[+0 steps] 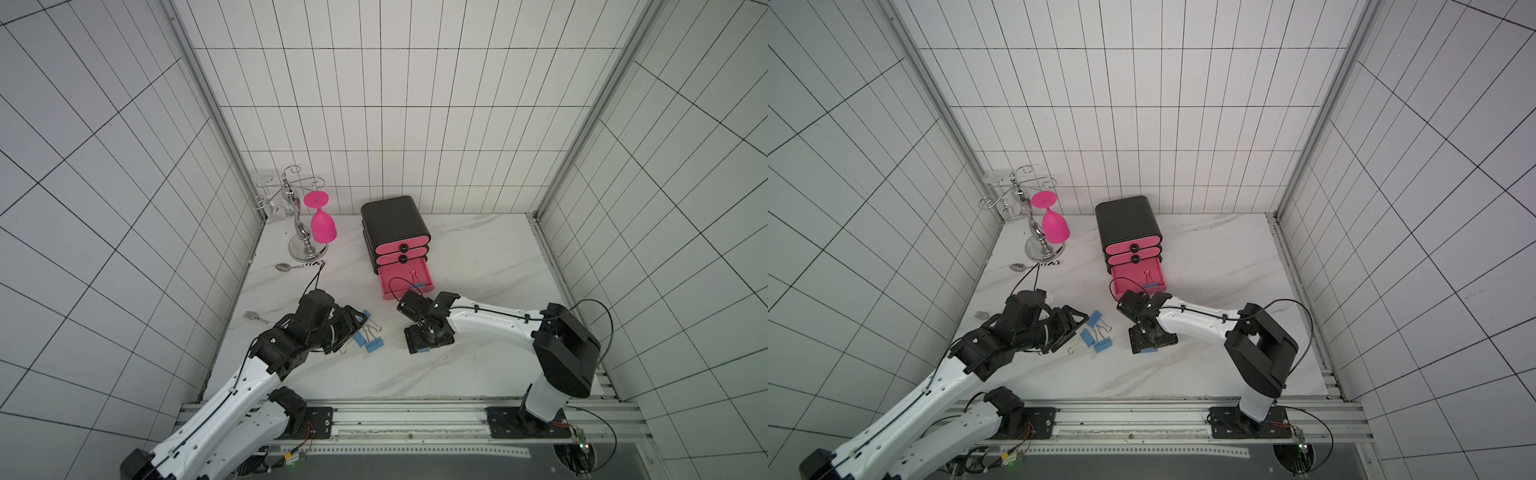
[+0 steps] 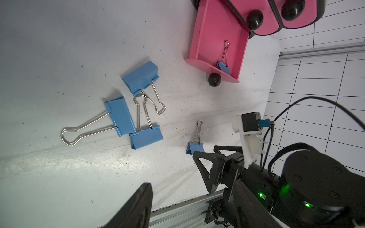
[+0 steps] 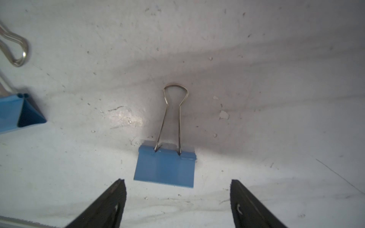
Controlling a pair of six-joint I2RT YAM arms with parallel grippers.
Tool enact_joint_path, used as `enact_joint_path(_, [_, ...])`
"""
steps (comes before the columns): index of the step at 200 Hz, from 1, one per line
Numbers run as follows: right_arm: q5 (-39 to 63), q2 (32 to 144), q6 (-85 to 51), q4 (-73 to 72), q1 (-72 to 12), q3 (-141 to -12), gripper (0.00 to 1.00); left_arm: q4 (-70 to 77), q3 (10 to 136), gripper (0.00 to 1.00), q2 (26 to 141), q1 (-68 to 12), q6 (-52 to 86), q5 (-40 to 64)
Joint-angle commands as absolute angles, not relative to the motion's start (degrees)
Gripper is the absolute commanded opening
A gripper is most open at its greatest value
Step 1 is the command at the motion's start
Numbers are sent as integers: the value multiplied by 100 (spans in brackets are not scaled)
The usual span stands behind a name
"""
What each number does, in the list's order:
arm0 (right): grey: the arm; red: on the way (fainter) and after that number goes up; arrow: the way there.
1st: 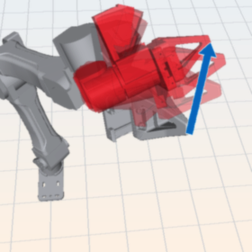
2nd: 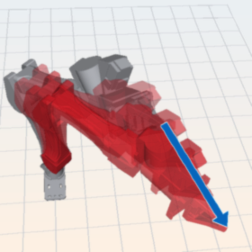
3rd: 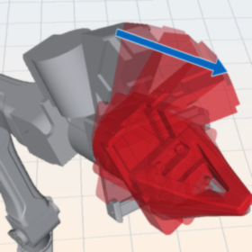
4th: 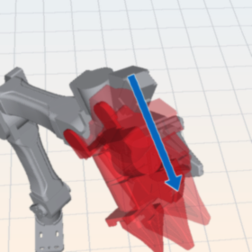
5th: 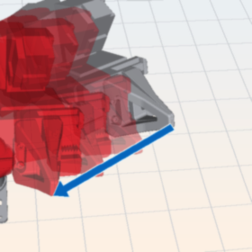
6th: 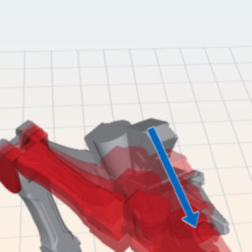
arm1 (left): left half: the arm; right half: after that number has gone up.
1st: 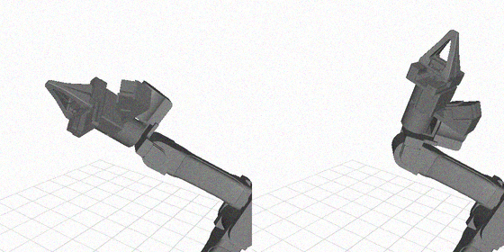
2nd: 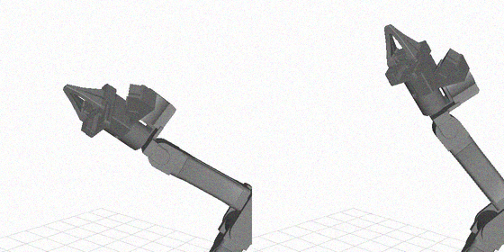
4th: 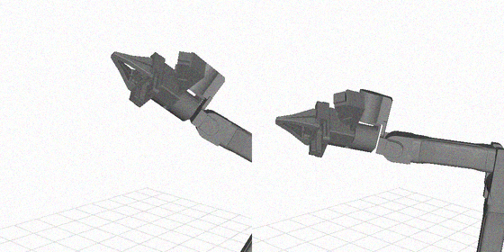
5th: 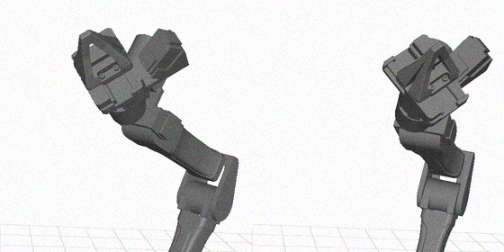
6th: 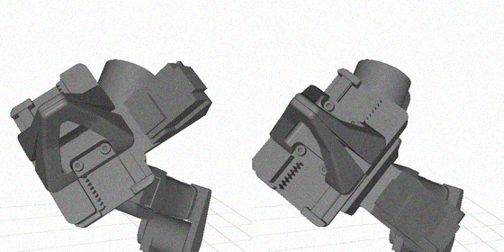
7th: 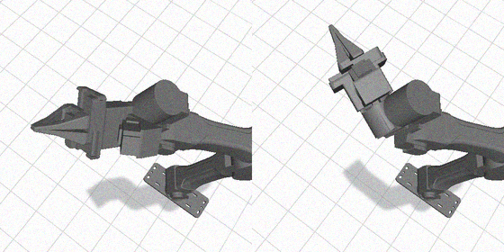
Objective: Put the binder clips in the drawer according to color
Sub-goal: Pick up the binder clip at the center of the board.
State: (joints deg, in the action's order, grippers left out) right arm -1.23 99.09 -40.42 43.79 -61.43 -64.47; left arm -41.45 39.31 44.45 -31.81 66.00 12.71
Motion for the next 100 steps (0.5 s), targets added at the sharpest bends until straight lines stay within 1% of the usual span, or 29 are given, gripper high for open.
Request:
enact_joint_path(1, [-141, 10118, -4301, 4416, -6240, -6620, 84, -4246, 4101, 68, 4344, -3143, 6548, 1092])
enact_joint_path(64, [-163, 10601, -4318, 4489, -6240, -6889, 73, -4297, 4049, 68, 4263, -2992, 6438, 1183])
enact_joint_path(100, [-189, 10638, -4399, 4516, -6240, -6805, 68, -4299, 4010, 68, 4241, -2849, 6378, 1335])
